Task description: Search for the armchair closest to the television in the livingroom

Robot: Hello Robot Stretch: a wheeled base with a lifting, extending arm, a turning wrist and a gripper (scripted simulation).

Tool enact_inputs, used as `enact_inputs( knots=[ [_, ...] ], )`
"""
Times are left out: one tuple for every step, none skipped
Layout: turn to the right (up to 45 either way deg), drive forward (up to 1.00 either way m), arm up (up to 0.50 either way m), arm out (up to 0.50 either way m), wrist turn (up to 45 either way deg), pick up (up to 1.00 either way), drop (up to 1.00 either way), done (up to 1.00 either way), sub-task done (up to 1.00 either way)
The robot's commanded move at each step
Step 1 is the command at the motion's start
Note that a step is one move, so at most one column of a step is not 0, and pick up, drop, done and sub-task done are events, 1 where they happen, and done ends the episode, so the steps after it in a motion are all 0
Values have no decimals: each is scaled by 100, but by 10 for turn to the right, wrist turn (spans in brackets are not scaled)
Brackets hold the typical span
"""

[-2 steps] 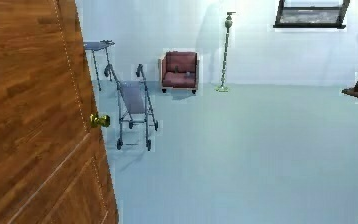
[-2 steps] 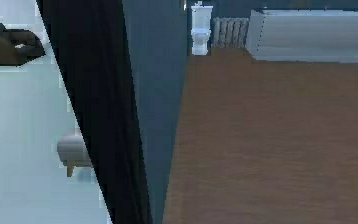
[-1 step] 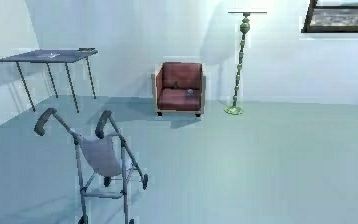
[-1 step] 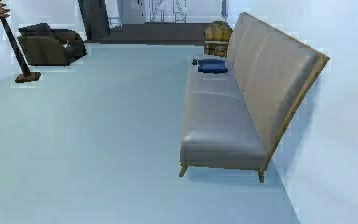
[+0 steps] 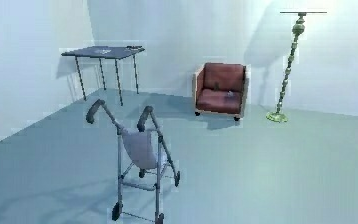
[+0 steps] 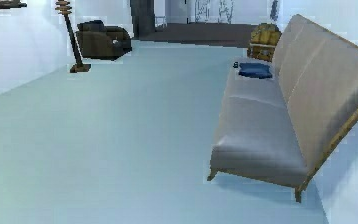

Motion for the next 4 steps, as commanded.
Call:
enact_inputs(
  knots=[
    [0, 20, 0, 0, 0, 0, 0, 0, 0],
    [450, 0, 0, 0, 0, 0, 0, 0, 0],
    [0, 35, 0, 0, 0, 0, 0, 0, 0],
    [-300, 0, 0, 0, 0, 0, 0, 0, 0]
  ],
)
